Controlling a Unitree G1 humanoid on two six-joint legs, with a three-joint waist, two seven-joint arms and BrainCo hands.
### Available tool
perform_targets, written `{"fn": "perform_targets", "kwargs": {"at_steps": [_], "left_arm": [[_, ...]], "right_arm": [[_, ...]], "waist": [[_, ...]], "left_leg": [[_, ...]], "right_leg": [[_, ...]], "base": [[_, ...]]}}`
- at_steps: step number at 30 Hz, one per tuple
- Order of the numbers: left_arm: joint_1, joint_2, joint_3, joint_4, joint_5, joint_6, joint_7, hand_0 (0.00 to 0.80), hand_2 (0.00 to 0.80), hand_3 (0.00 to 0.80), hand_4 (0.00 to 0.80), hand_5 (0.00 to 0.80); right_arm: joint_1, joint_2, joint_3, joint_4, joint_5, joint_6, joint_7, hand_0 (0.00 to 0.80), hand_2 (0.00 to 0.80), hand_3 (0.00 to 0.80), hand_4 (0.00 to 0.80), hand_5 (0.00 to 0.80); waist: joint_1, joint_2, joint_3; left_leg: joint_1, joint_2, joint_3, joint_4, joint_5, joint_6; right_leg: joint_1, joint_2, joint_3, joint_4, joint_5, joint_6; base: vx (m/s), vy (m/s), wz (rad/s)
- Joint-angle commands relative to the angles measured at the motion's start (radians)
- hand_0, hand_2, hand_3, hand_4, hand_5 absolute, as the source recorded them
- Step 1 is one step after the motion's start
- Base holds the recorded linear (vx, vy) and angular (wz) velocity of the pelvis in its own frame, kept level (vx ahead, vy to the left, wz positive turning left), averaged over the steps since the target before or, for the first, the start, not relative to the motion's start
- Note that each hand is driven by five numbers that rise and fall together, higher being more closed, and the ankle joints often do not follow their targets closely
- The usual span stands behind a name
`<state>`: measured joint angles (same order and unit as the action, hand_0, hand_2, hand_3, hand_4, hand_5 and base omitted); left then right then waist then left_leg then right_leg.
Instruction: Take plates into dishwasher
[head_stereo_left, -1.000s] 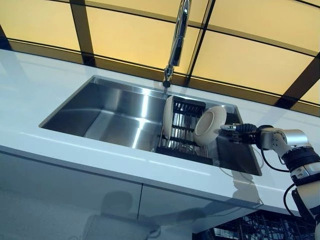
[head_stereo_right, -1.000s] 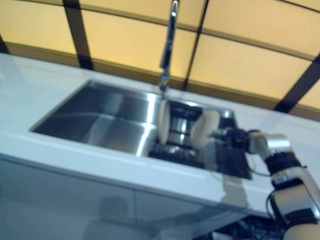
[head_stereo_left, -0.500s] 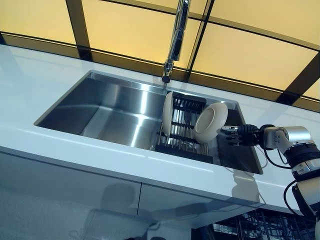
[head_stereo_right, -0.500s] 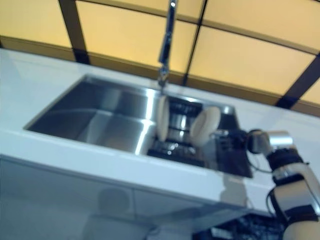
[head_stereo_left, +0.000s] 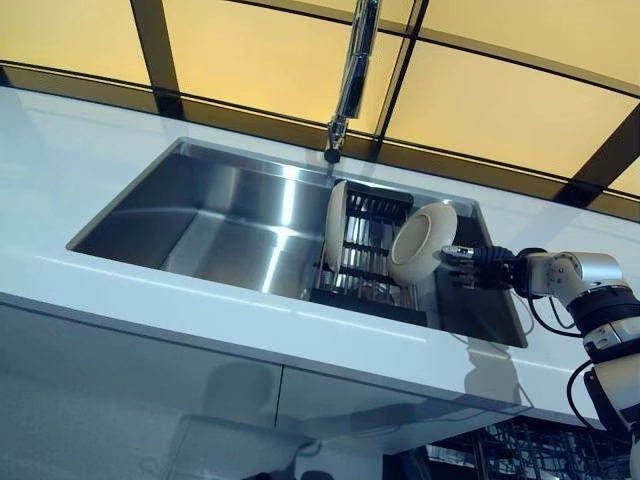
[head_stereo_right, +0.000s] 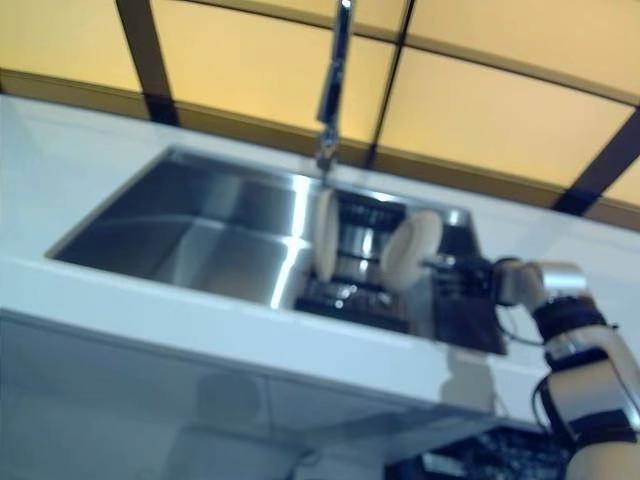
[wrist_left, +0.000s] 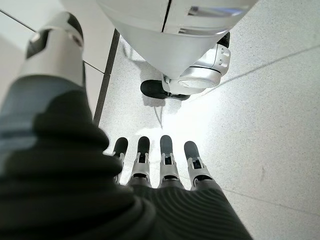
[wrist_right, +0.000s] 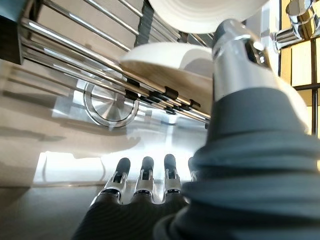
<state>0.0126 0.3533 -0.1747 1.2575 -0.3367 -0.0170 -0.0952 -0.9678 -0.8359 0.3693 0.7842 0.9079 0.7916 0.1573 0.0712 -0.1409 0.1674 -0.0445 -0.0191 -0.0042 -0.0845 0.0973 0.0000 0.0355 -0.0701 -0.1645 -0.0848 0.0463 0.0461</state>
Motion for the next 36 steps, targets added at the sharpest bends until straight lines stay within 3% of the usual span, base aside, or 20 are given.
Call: {"fn": "perform_targets", "kwargs": {"at_steps": [1, 36], "left_arm": [[-0.005, 0.012, -0.061, 0.024, -0.018, -0.022, -0.004, 0.000, 0.000, 0.000, 0.000, 0.000], [0.005, 0.022, -0.091, 0.019, -0.027, -0.031, -0.007, 0.000, 0.000, 0.000, 0.000, 0.000]], "right_arm": [[-0.087, -0.039, 0.022, -0.022, 0.044, -0.019, -0.028, 0.000, 0.000, 0.000, 0.000, 0.000], [-0.219, -0.078, 0.095, 0.090, -0.067, -0.052, -0.018, 0.000, 0.000, 0.000, 0.000, 0.000]], "waist": [[0.027, 0.004, -0.030], [0.043, -0.004, -0.026]], "left_leg": [[0.052, 0.070, 0.017, -0.003, -0.048, -0.068], [0.062, 0.071, 0.005, -0.003, -0.049, -0.069]], "right_leg": [[0.021, -0.036, -0.009, 0.014, 0.027, 0.073], [0.032, -0.032, -0.019, 0.016, 0.022, 0.069]], "base": [[0.000, 0.000, 0.00], [0.003, 0.000, 0.00]]}}
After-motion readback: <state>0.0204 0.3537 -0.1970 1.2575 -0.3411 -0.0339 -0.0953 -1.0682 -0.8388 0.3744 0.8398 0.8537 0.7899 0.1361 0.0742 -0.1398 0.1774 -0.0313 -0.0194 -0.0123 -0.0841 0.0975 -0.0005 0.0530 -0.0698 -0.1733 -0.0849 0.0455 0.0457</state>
